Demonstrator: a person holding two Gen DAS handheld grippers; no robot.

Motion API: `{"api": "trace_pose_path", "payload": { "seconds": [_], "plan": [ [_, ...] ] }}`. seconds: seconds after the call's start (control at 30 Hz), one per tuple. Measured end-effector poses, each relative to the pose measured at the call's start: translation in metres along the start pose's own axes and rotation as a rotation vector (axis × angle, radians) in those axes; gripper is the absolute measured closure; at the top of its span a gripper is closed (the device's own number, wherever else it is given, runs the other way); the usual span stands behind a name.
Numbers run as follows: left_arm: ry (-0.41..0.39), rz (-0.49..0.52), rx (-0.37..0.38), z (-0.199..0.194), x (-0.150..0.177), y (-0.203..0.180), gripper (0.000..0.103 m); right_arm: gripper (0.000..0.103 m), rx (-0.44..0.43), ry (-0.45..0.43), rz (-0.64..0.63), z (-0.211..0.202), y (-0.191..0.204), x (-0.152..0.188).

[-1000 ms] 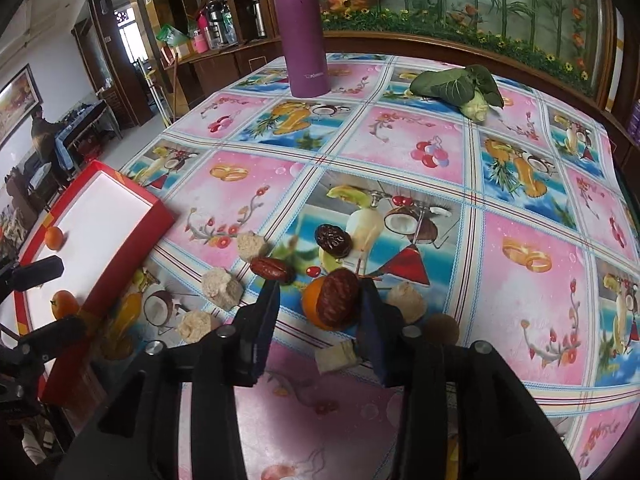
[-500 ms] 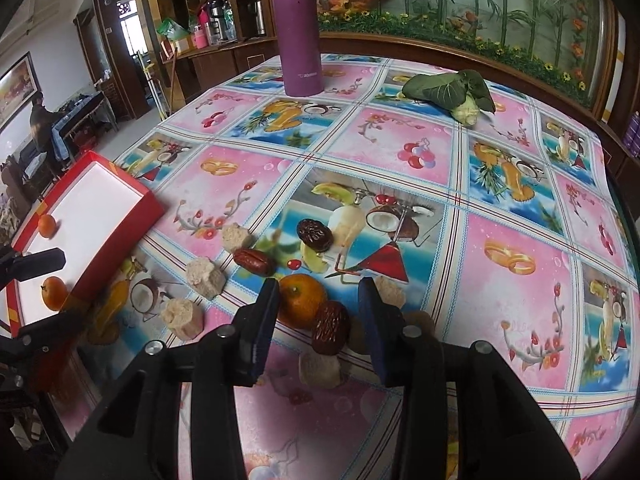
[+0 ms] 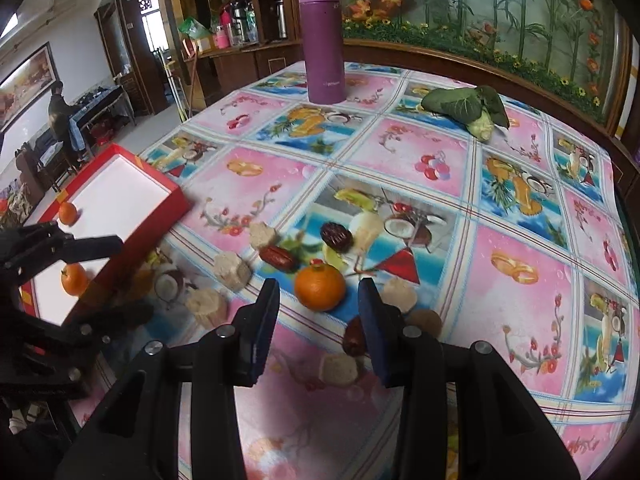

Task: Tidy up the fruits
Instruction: 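Grasp another mandarin orange with the right tool while the left tool grasps a round cake piece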

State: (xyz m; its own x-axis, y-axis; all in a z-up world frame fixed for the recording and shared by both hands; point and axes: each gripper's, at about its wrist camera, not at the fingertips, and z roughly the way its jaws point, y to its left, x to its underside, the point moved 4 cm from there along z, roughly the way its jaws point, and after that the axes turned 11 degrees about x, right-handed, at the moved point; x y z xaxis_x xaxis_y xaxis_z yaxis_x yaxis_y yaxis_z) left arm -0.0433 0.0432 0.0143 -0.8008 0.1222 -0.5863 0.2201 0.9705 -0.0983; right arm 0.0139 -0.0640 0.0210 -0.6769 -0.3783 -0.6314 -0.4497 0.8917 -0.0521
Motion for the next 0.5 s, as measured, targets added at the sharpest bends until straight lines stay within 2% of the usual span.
{"api": "trace_pose_path", "payload": {
  "seconds": [0.2,0.27,0.43,0.5],
  "plan": [
    [0.002,-0.015,0.002,0.001,0.000,0.004,0.039,0.060,0.049,0.051,0.008,0.023,0.002,-0.002],
    [0.002,-0.010,0.006,0.001,0.000,0.003,0.039,0.060,0.033,0.059,0.010,0.026,0.003,-0.001],
    [0.002,-0.004,0.008,-0.001,0.001,0.002,0.039,0.061,0.049,0.079,-0.060,0.032,0.016,0.004],
    [0.003,-0.006,0.006,-0.001,0.001,0.002,0.039,0.067,0.056,0.083,-0.048,0.033,0.015,0.004]
  ]
}}
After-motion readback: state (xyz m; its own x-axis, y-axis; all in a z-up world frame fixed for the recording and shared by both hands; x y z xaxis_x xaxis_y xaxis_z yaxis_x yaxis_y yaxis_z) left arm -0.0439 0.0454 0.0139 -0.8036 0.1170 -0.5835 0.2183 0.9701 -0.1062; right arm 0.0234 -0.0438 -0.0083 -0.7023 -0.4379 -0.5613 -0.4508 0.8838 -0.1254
